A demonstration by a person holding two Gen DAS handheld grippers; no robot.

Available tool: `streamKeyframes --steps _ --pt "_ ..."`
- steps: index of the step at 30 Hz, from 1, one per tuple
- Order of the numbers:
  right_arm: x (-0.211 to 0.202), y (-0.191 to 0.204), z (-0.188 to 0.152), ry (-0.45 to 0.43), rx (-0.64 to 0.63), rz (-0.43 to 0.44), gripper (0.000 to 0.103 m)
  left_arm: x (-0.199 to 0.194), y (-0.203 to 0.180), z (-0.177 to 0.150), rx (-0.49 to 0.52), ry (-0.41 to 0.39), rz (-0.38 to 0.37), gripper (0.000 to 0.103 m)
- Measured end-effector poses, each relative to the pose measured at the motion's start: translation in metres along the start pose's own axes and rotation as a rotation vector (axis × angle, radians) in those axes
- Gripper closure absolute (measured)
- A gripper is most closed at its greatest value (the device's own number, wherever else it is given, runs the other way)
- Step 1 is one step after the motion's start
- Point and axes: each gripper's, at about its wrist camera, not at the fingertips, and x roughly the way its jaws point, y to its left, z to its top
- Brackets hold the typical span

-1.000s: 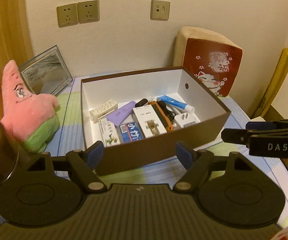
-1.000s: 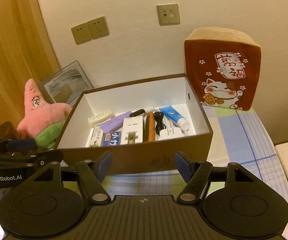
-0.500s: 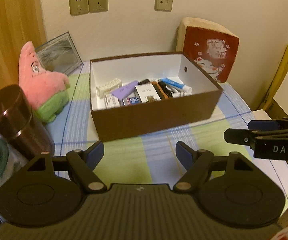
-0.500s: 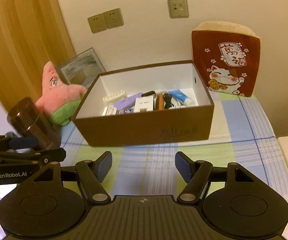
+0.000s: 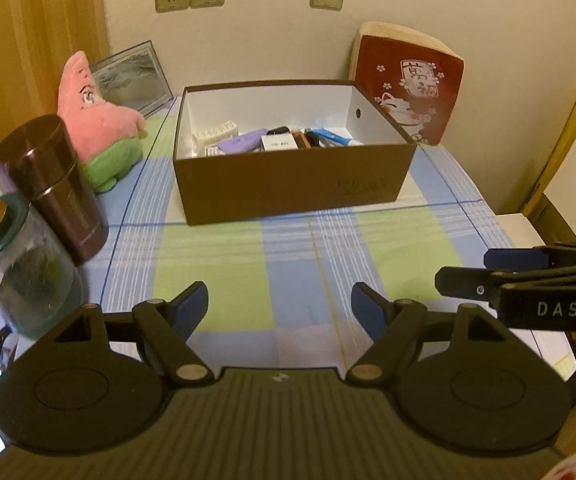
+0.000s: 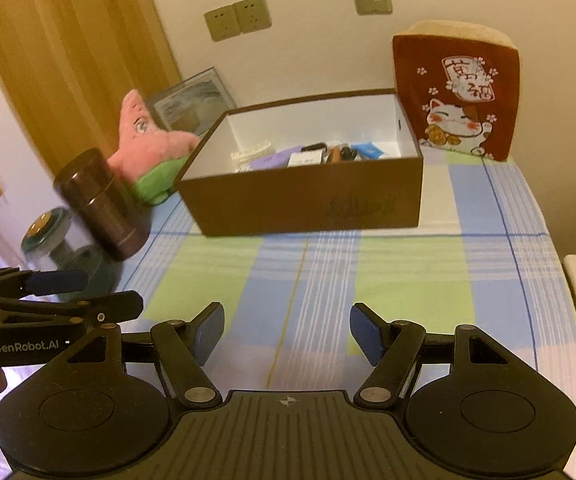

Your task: Organize rigid objects

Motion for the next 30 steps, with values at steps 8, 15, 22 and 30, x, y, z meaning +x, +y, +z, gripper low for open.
streamKeyframes --steps 8,15,22,30 --pt "-0.010 -0.003 -0.022 0.037 -0.008 0.024 0.036 -0.013 -0.010 -0.023 -0.022 0.028 0.023 0.027" --pt "-0.014 -0.006 -0.033 0.057 0.000 0.035 0.036 -0.017 -0.014 -0.034 -0.029 0.052 0.035 0.027" --pt "-0.011 -0.005 -0.040 0.083 -0.005 0.043 0.036 -0.018 -0.015 -0.044 -0.045 0.067 0.041 0.027" --pt "-0.009 -0.002 -0.043 0.094 -0.010 0.046 0.036 -0.021 -0.014 -0.049 -0.057 0.072 0.046 0.027"
